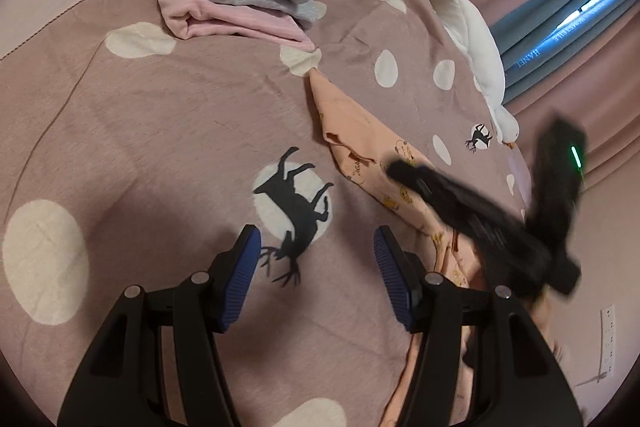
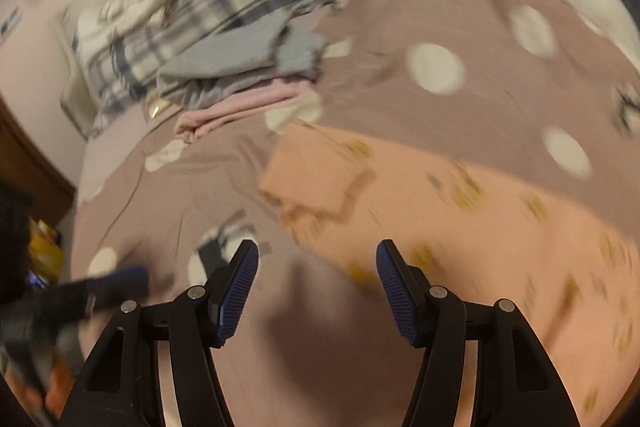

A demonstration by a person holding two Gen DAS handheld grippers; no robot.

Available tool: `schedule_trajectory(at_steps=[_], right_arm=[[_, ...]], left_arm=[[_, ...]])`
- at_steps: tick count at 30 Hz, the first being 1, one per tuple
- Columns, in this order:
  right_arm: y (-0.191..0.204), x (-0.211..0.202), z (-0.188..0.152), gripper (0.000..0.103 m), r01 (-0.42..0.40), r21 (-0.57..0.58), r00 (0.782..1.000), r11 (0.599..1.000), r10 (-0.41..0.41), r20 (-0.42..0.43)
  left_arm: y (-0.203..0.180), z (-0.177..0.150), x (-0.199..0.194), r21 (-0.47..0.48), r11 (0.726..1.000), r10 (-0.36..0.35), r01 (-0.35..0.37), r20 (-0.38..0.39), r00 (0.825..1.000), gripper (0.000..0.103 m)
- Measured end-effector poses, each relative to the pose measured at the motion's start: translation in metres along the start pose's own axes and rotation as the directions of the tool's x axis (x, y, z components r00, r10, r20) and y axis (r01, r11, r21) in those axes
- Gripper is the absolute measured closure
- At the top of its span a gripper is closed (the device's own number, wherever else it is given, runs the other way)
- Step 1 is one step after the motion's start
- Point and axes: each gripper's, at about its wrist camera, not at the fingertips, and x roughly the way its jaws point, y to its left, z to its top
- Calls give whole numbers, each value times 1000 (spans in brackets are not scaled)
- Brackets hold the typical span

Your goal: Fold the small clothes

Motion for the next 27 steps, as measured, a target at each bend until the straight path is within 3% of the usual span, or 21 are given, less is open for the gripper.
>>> schedule_trajectory(at_steps=[6,10,11,12,15,20,24,27], right_arm=[[38,31,15,41,-4,-157,999,988,-3,-45],[42,60,17,42,93,-233,988,968,-118,-97],[38,64,18,48,97,-223,986,970,-124,-111],[34,67,18,62,102,-210,984,972,-129,-120],[12,57,23,90,52,-91,993,994,-61,-100],[-31,16,28,94,-60,130,998,990,60,3],[-77,-36,21,94,-193,322,980,927,163,118],[-110,-73,8,94,-217,413,972,885,154,179]], left_arm=[[11,-2,-4,-6,1000,-26,26,-8,1000,44],[14,-3,-6,-11,999,-38,37,-4,999,44],[15,-4,-7,-12,999,-39,39,-5,999,44],[16,-4,-7,-13,999,-40,40,-5,999,44],[18,-3,-7,-7,1000,-27,26,-7,1000,44],[14,-1,-8,-5,999,-34,34,-4,999,44],[4,-2,-8,17,999,-37,37,-10,999,44],[-7,-4,-6,33,998,-45,45,-21,999,44]])
